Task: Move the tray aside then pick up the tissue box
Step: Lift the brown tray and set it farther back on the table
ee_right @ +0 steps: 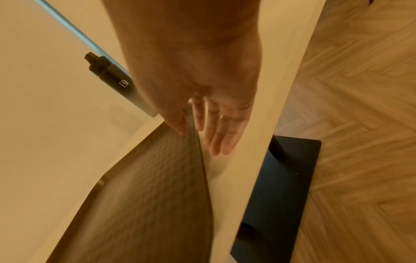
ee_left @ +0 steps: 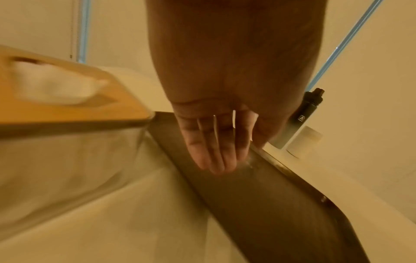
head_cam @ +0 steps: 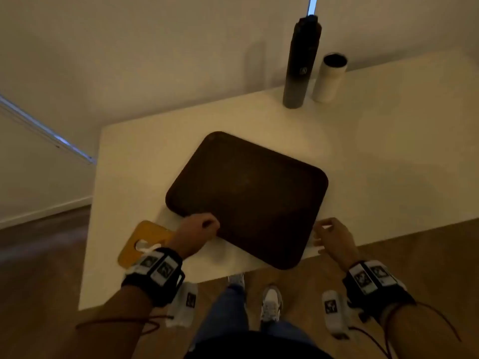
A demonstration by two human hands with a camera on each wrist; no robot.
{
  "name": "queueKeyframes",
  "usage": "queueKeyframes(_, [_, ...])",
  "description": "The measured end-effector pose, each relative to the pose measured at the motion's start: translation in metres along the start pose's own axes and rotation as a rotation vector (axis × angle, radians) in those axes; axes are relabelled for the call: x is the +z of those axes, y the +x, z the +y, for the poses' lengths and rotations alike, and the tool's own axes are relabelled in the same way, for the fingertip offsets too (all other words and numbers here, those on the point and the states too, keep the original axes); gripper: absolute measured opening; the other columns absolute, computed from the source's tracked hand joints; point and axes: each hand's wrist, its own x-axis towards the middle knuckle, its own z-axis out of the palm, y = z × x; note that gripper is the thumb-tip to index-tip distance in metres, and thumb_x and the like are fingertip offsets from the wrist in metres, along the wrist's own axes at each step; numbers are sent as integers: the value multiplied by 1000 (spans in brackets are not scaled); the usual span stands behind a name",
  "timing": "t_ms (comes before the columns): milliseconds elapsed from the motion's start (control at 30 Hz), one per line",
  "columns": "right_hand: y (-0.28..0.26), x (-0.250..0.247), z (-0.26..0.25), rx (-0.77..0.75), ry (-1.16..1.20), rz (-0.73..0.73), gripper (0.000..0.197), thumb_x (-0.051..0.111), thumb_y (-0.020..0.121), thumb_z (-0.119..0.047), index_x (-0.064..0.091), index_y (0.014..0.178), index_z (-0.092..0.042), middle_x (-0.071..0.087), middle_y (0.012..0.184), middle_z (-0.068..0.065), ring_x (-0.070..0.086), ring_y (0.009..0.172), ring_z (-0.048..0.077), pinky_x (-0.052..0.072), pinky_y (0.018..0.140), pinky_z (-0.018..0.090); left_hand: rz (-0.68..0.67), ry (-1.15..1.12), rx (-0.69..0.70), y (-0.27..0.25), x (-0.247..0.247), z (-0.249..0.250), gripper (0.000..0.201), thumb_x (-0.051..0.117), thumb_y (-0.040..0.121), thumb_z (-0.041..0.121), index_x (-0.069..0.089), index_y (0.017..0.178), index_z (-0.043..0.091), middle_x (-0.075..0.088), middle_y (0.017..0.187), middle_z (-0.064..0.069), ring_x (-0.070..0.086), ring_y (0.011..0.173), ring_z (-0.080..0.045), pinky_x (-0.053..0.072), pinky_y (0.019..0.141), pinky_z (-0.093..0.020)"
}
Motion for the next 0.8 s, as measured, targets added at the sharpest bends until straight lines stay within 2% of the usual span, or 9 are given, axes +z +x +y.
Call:
queueKeyframes(133, [24,11,-16,82,31,101,24,60,90,-28,54,107,-11,68,97,16,69,76,29,55,55,33,144,-23,-11,54,-31,-1,18,54,93,23,68,95,13,69,89,-5,64,83,-20,48,75,-30])
queueKeyframes(233, [39,18,-21,133,9,164,23,60,84,-23,56,104,-13,68,103,17,70,84,35,61,73,48,199,31,-40,92,-51,-8,17,54,91,25,69,94,16,70,92,-5,67,89,-26,45,76,-31])
queueKeyframes(333, [51,22,-22,152,-11,226,23,59,79,-21,59,101,-15,71,100,17,70,83,35,60,77,53,303,109,-50,132,-76,-17,24,52,91,23,69,102,11,69,107,-12,63,100,-31,42,80,-32])
queueKeyframes(433, [54,25,-29,124,-21,267,20,59,83,-20,60,102,-15,71,91,15,70,84,35,59,79,54,357,185,-119,166,-99,-31,33,51,91,29,64,114,9,60,120,-20,57,111,-40,47,89,-42])
queueKeyframes(500, [57,26,-34,114,-32,295,18,58,85,-19,60,103,-15,69,83,9,69,82,34,59,80,53,328,250,-167,182,-110,-41,42,51,91,36,59,124,11,56,126,-21,55,116,-42,48,95,-50])
queueKeyframes(566, [61,28,-38,101,-49,318,20,58,87,-19,62,106,-14,70,81,10,69,80,32,59,80,52,281,278,-194,196,-117,-49,45,52,92,35,55,130,11,57,129,-21,55,118,-42,47,97,-50])
queueKeyframes(666, [70,32,-47,78,-55,346,24,57,88,-19,64,111,-14,72,87,15,70,80,33,59,79,48,242,249,-208,210,-118,-54,36,51,91,25,58,123,9,63,124,-22,59,111,-43,47,85,-42])
queueKeyframes(733, [77,34,-56,73,-43,367,24,58,88,-19,64,111,-14,72,89,14,69,80,32,58,75,44,243,229,-213,217,-116,-56,30,49,89,19,60,114,7,65,117,-23,61,103,-43,41,74,-38])
queueKeyframes(800, [88,37,-68,64,-21,396,26,58,88,-17,64,113,-14,71,88,11,68,79,31,57,72,42,262,203,-234,222,-117,-60,29,48,87,15,60,112,6,66,114,-23,61,101,-44,38,72,-37])
